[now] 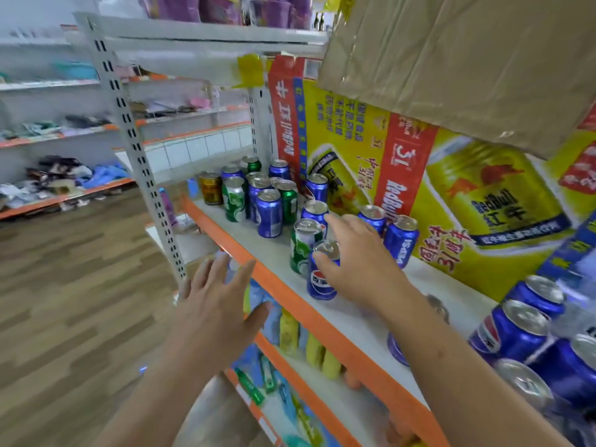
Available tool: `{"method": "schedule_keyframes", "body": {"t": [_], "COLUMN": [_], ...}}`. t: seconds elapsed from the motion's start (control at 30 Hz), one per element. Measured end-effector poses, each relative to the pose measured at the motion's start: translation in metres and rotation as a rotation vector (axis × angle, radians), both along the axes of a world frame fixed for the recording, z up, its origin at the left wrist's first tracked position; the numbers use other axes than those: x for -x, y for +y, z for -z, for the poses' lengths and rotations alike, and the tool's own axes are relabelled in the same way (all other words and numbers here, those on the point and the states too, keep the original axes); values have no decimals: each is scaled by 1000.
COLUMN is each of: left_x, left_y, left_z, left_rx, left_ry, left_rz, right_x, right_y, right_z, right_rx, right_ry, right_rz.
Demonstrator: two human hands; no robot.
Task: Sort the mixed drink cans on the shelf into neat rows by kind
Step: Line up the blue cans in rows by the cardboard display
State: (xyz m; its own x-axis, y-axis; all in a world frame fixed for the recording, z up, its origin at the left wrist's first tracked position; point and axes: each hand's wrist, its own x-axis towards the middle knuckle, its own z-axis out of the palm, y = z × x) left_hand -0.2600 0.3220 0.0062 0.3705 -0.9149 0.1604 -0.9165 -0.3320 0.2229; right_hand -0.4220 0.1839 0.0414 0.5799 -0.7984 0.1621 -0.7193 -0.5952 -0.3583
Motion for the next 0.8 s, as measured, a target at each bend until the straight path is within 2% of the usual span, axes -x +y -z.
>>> {"method": "schedule_keyframes", "body": {"t": [0.13, 0.27, 0.47, 0.6, 0.8], "left_x": [-45, -78, -116, -129, -146], "left_y": [-57, -128, -204, -239, -273], "left_z": [-8, -15, -8, 2, 21], "left_rx": [-52, -107, -103, -170, -152], "left_ry": [-60, -71, 13, 89, 117], "left_rz": [42, 137, 214, 249, 309], "right_x": [-31, -51, -91, -115, -133], "right_y": [-48, -102, -152, -164, -166], "right_z": [-3, -2, 14, 27, 37], "right_rx": [-22, -111, -227, -262, -325], "right_ry": [-37, 73, 158, 199, 69], "right_rz": [65, 173, 216, 271, 472]}}
